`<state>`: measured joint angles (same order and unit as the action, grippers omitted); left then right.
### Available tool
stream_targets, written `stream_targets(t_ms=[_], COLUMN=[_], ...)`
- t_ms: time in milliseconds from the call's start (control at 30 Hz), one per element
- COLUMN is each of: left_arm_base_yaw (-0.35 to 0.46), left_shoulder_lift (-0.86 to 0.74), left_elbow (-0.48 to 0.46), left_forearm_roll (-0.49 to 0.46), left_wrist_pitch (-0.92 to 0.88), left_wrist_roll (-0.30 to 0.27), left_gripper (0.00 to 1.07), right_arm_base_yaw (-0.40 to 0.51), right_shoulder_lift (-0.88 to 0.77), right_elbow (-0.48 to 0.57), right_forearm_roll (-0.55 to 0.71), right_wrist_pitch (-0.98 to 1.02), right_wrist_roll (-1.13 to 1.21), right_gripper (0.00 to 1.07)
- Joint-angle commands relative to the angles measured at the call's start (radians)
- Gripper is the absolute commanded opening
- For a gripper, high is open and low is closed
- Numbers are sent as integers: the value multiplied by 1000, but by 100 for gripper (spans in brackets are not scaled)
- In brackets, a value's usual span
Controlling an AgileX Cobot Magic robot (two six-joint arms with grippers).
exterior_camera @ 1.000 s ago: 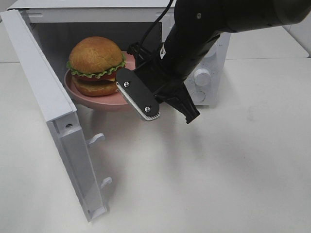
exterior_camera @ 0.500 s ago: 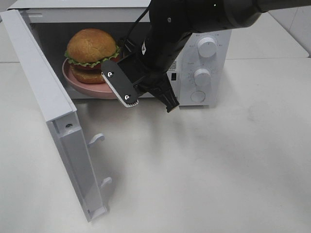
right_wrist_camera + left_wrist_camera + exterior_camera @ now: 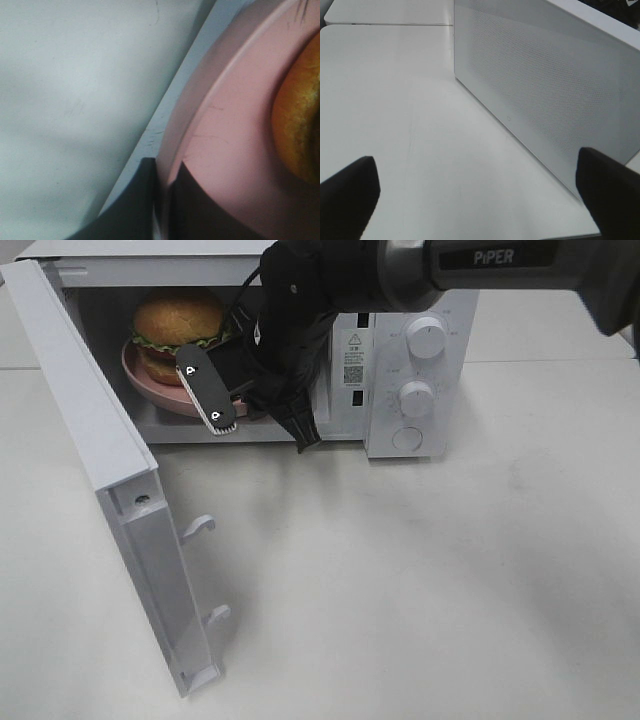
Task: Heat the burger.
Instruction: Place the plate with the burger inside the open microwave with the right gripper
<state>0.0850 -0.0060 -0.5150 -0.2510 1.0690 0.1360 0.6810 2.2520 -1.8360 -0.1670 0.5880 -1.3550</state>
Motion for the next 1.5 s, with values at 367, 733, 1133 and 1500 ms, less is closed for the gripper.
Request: stream_targets(t_ms=[367,733,1133,1500], left_arm_base_yaw=[-1,-1,-1,-1], left_shoulder_lift=[-16,-16,-16,-16], left_elbow=[0,0,0,0], left_forearm_roll=[-1,-1,-1,-1], left_wrist_pitch=[-6,-6,-6,-6], left_wrist_roll=[-4,-4,-4,-4], left_gripper=[100,100,100,100], right_arm_base_yaw=[-28,-49,-48,-36], right_shoulder_lift=[111,158,172,168], right_elbow=[-169,-178,-178,-178], right_forearm_roll=[-88,-102,-67,-19], right_wrist_pitch=[-41,-43,-125,-113], right_wrist_roll=[140,191,165,133], right_gripper=[0,1,27,34])
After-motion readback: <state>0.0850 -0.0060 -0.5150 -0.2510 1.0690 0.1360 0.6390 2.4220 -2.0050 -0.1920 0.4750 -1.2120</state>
